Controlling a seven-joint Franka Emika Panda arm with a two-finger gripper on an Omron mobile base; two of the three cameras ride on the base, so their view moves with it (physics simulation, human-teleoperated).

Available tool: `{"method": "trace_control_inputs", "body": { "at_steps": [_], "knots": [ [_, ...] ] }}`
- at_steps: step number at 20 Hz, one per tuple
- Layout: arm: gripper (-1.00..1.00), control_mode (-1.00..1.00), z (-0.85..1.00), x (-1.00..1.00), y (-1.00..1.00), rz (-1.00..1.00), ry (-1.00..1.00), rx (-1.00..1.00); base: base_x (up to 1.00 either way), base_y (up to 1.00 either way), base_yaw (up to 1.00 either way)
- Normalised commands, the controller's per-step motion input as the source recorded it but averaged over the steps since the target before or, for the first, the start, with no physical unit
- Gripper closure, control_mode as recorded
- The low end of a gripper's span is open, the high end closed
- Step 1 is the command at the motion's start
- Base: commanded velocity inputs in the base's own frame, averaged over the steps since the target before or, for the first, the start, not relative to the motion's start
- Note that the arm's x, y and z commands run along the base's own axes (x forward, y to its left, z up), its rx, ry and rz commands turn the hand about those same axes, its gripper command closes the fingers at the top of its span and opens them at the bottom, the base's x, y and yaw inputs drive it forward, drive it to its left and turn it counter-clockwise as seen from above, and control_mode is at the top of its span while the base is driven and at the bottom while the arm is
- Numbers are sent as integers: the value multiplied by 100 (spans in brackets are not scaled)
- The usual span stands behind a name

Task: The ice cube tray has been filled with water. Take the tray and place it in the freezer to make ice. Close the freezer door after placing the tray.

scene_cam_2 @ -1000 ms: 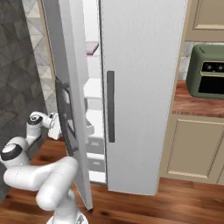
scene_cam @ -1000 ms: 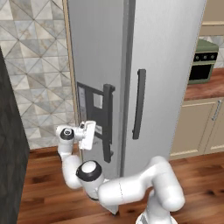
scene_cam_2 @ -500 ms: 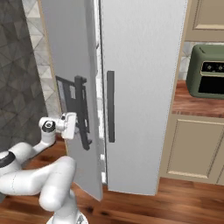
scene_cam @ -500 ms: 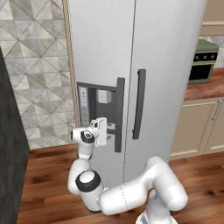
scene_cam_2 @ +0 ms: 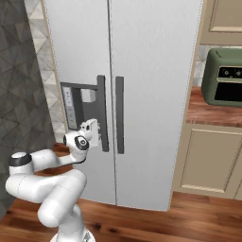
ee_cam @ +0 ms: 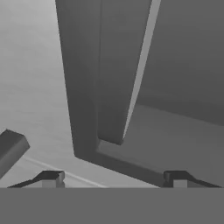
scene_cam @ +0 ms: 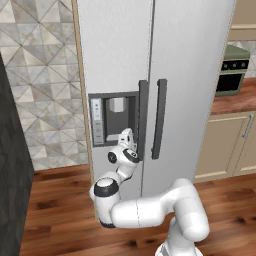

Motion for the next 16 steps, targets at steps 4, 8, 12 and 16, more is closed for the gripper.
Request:
{"method": "trace_control_inputs", "body": {
  "at_steps": [4,8,12,16],
  "knots": [
    [-100,-100,0,100,-56,39,24,14,0,0,0],
    [-100,-100,2,98,-35,30,39,14,0,0,0],
    [-100,-100,14,53,-9,19,42,8,0,0,0],
    [-100,-100,22,11,0,14,40,4,0,0,0]
  ]
}}
